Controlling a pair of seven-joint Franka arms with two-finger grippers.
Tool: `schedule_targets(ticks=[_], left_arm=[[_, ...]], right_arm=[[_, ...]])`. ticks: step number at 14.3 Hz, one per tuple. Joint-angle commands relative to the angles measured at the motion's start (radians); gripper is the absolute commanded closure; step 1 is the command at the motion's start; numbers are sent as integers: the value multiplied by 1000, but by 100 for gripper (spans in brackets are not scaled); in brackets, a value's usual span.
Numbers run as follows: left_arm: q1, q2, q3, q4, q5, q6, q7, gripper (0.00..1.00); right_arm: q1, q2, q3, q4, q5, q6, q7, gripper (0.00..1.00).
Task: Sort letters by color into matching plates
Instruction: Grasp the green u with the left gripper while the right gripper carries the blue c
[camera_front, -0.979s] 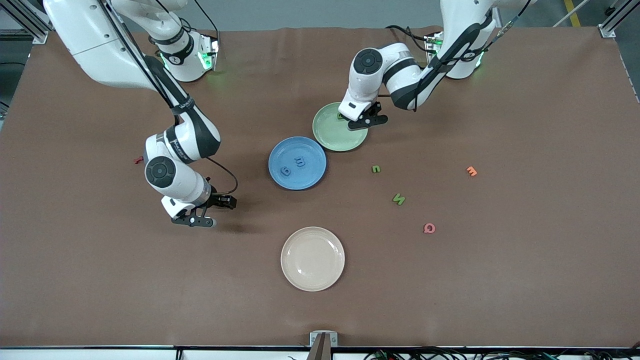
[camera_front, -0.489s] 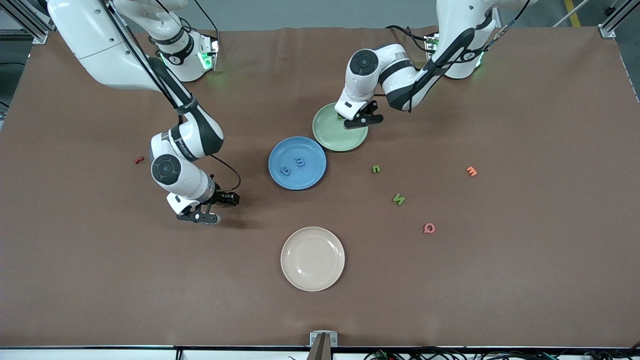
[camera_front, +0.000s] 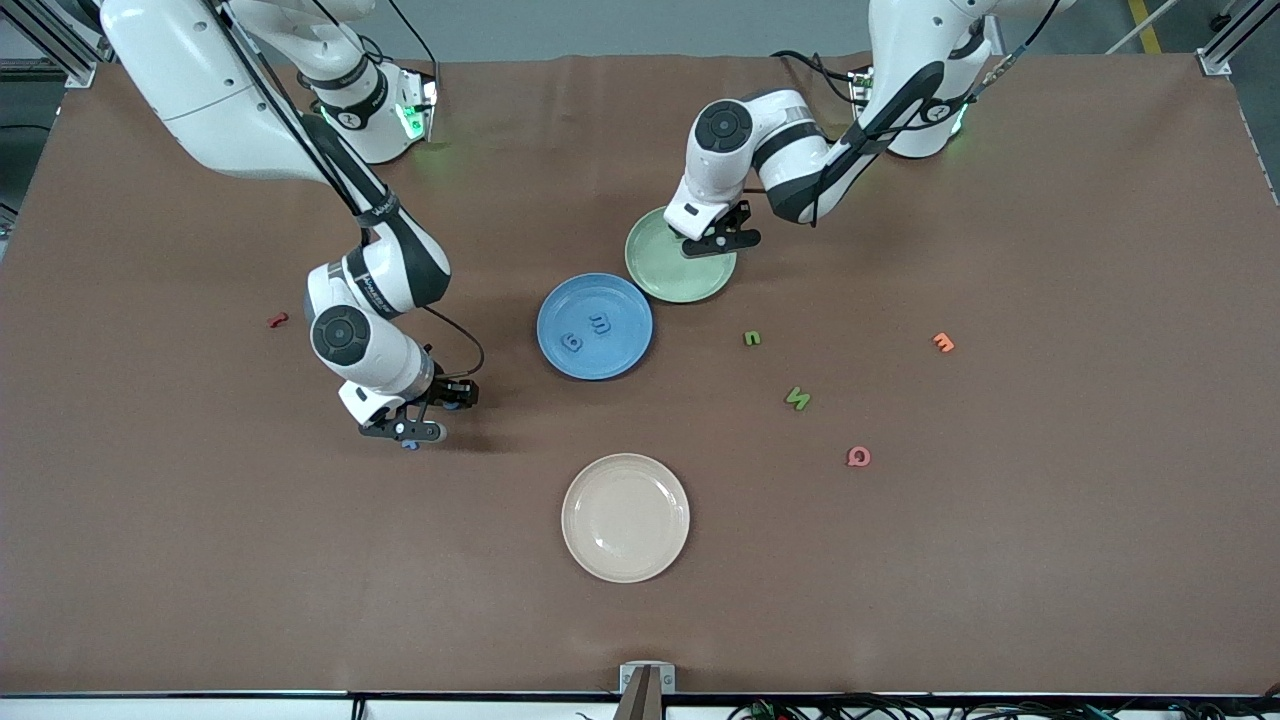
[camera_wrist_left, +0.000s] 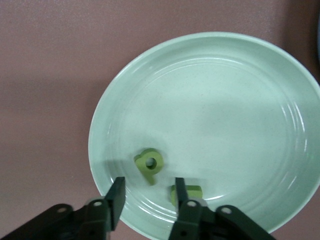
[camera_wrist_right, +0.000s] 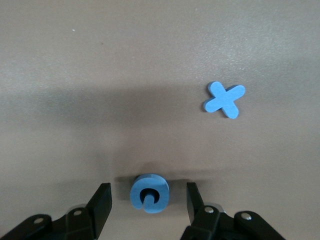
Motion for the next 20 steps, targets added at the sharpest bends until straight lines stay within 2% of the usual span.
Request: schedule_targets(ticks=[1, 3, 7, 10, 14, 17, 20], left_arm=[[15, 11, -1, 22, 3, 2, 0, 11], [30, 5, 6, 34, 3, 2, 6, 10], [137, -15, 8, 65, 5, -19, 96, 9], [194, -8, 25, 100, 5, -25, 141, 9], [176, 32, 101, 163, 64, -24, 145, 8], [174, 67, 121, 179, 132, -24, 138, 8], [173, 110, 124, 195, 179, -21, 133, 8]], right_arm=[[9, 6, -14, -7, -27, 11, 11, 37], [11, 6, -14, -7, -27, 11, 11, 37], [16, 6, -14, -7, -27, 9, 20, 39], [17, 6, -14, -5, -27, 8, 23, 60], [19, 6, -14, -5, -27, 6, 34, 88], [22, 6, -13, 6, -27, -7, 67, 95], [60, -5, -2, 71, -24, -148, 164, 95]])
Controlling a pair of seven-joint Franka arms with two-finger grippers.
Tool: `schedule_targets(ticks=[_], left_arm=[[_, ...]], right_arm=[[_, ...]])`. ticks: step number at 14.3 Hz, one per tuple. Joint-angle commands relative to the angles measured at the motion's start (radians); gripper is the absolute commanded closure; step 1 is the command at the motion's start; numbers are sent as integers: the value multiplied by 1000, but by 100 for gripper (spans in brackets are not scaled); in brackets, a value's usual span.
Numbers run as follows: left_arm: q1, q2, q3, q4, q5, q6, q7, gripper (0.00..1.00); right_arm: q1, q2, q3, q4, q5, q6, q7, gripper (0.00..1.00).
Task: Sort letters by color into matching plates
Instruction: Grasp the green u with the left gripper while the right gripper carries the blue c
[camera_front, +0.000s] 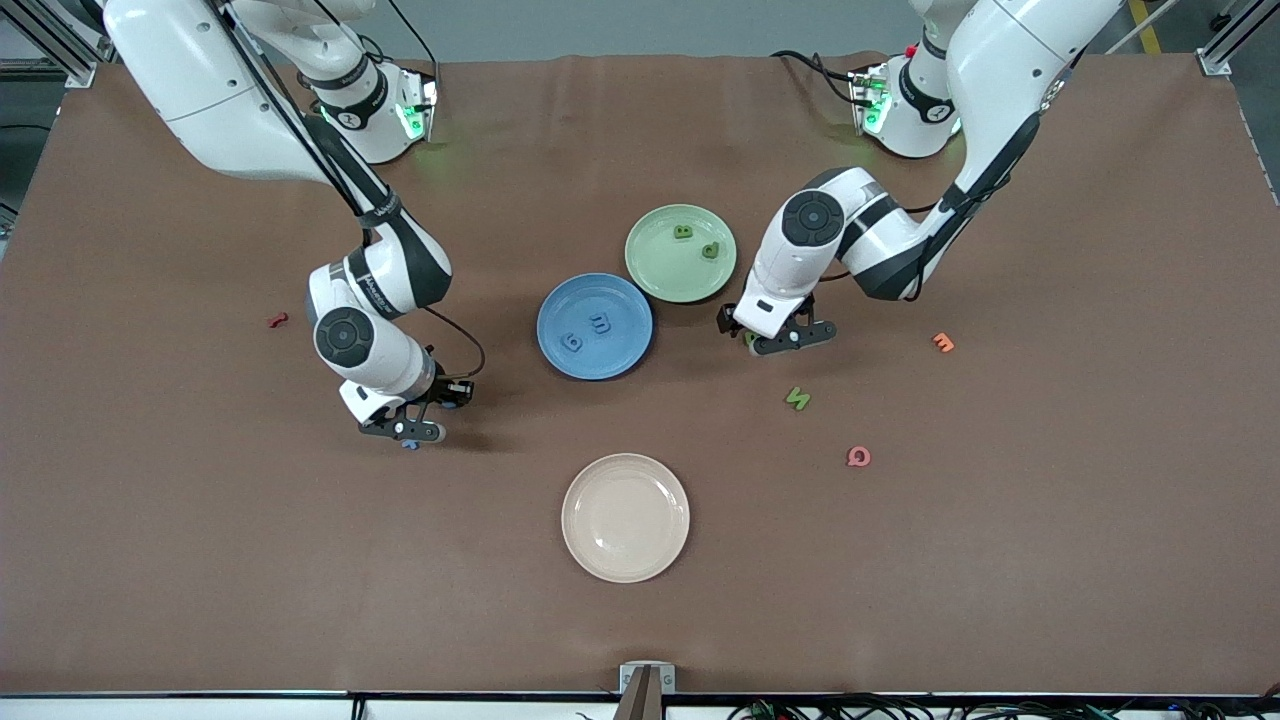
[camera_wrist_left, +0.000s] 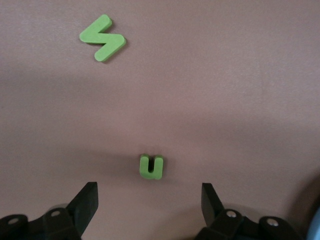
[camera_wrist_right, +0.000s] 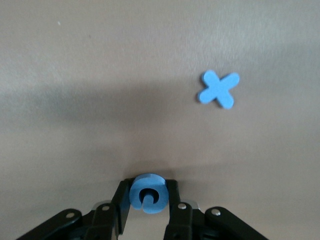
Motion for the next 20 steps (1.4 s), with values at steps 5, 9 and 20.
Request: schedule_targets(ticks=[5, 9, 20], left_arm=[[-21, 99, 12, 52, 82, -15, -31, 12], [-102, 116, 87, 84, 91, -16, -60, 21], [-127, 112, 121, 92, 91, -15, -68, 75]], right_arm=[[127, -46, 79, 110, 2, -191, 347, 95], [191, -43, 144, 113, 2, -177, 571, 95], [386, 45, 127, 186, -18, -81, 920, 95]])
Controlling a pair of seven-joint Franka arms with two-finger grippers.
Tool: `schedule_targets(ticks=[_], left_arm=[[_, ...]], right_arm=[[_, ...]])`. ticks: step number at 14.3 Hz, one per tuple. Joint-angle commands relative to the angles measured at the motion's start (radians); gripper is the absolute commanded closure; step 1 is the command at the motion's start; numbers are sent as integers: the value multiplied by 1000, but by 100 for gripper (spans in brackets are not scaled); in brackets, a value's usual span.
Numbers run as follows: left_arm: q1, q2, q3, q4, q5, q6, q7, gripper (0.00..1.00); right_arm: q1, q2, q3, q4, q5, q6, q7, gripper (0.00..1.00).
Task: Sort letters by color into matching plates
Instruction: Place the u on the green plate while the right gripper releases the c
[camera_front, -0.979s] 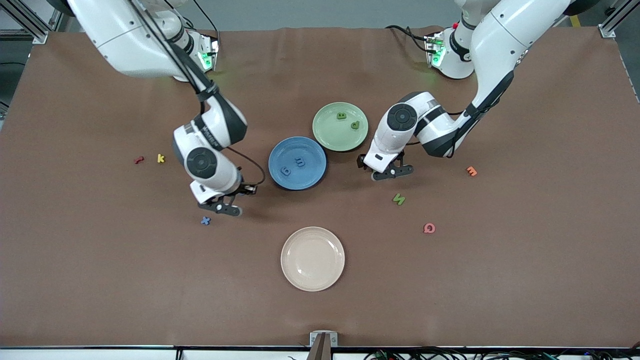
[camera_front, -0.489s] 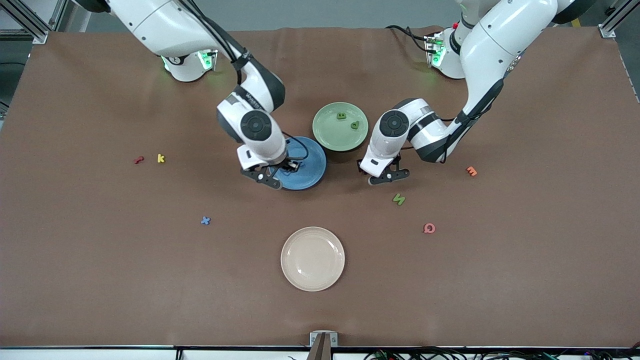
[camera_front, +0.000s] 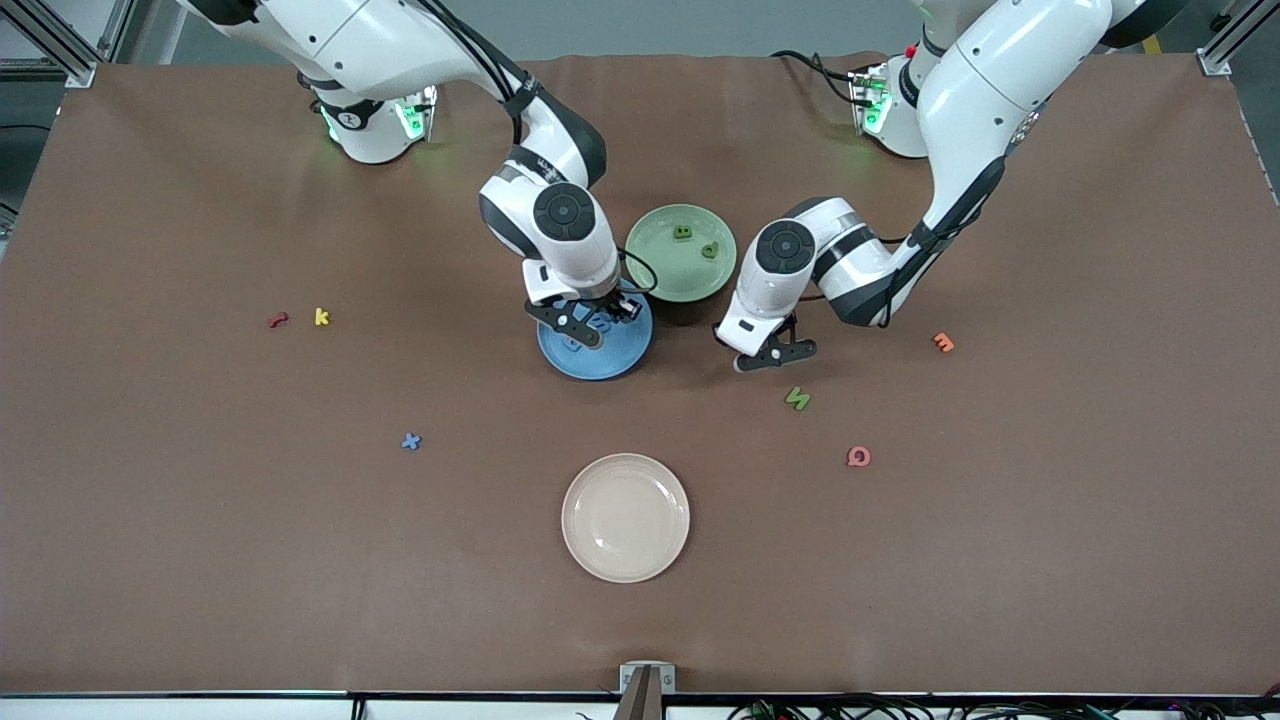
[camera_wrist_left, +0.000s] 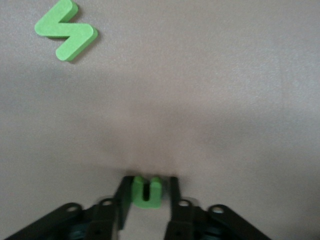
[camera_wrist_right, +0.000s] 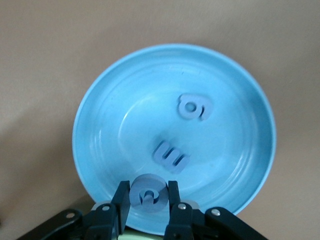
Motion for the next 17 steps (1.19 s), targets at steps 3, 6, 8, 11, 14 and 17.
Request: schedule_targets(ticks=[3, 6, 8, 11, 14, 17], left_arm=[[8, -7, 6, 3, 25, -16, -24, 81], [8, -37, 3, -2, 19, -36, -26, 82], [8, -77, -12, -5, 6, -82, -27, 82], [11, -132, -71, -5, -55, -161, -32, 82], [2, -137, -123, -2, -81, -188, -82, 82], [-42, -126, -140, -2, -83, -188, -182, 82]], right_arm=[[56, 66, -34, 77, -24, -2, 53, 93], [56, 75, -37, 83, -25, -2, 51, 7], [60, 75, -38, 83, -54, -2, 53, 0], [62, 75, -38, 83, -59, -2, 53, 0], [60, 75, -38, 83, -59, -2, 51, 0], [50, 75, -40, 83, -86, -4, 42, 0]])
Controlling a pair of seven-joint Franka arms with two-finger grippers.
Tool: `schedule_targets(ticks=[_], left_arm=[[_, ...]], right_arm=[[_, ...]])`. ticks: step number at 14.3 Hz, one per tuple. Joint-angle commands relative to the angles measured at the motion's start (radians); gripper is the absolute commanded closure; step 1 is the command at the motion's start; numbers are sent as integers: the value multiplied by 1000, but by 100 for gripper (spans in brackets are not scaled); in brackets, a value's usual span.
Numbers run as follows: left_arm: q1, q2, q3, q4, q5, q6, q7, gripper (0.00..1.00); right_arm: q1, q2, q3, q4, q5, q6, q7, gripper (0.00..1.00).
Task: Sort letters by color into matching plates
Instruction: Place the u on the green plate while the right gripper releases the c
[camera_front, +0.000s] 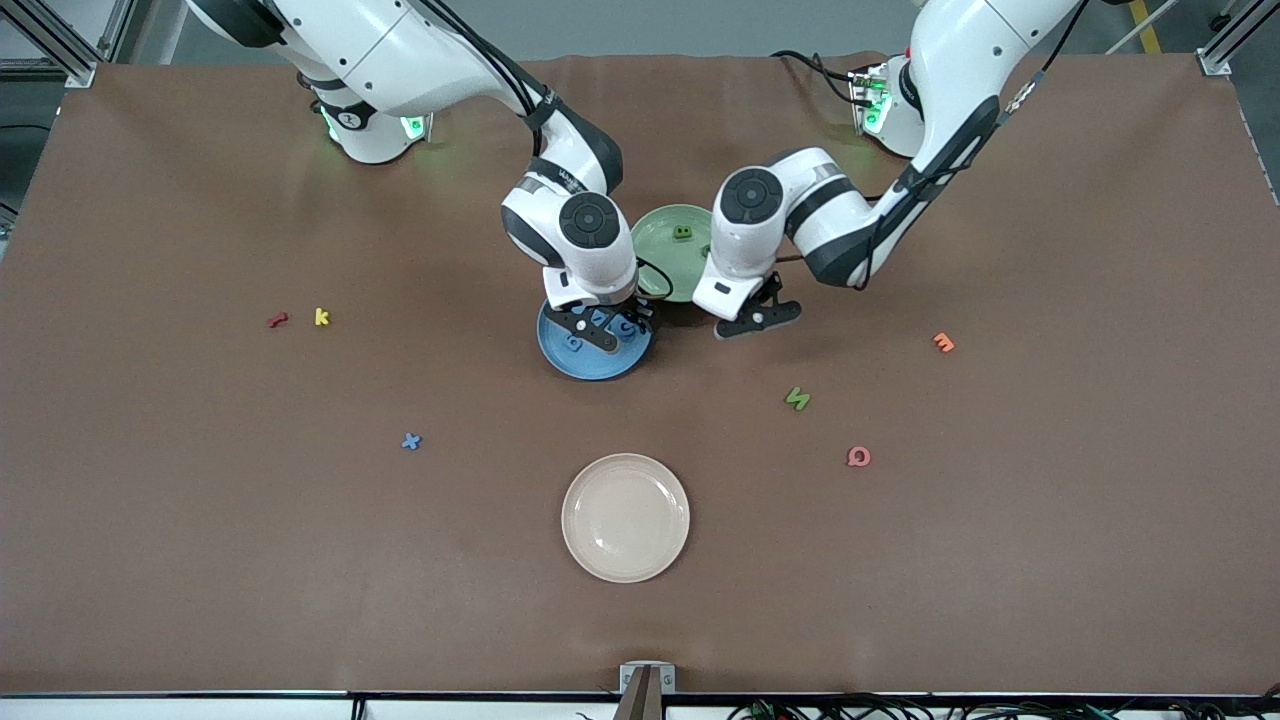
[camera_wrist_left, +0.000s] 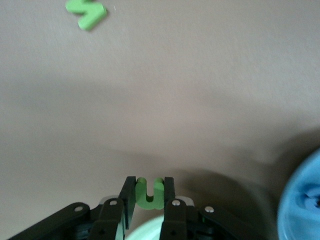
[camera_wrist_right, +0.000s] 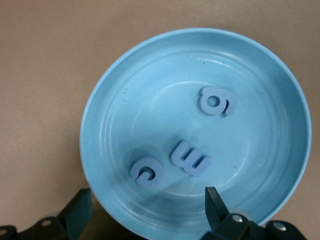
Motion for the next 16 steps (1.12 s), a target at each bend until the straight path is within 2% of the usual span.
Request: schedule_targets(ticks=[1, 2, 11, 16], left_arm=[[-43, -3, -7, -8, -18, -11, -79, 82], [-58, 0, -7, -8, -18, -11, -91, 82], [-176, 75, -6, 44, -78, -12, -160, 82], [-234, 135, -3, 90, -84, -11, -191, 81]], right_arm=[[-9, 9, -7, 23, -87, -16, -10, 0], [-40, 7, -7, 21, -121, -19, -49, 0], [-325, -19, -3, 14, -124, -76, -508, 0], [-485, -17, -4, 9, -146, -70, -576, 2]])
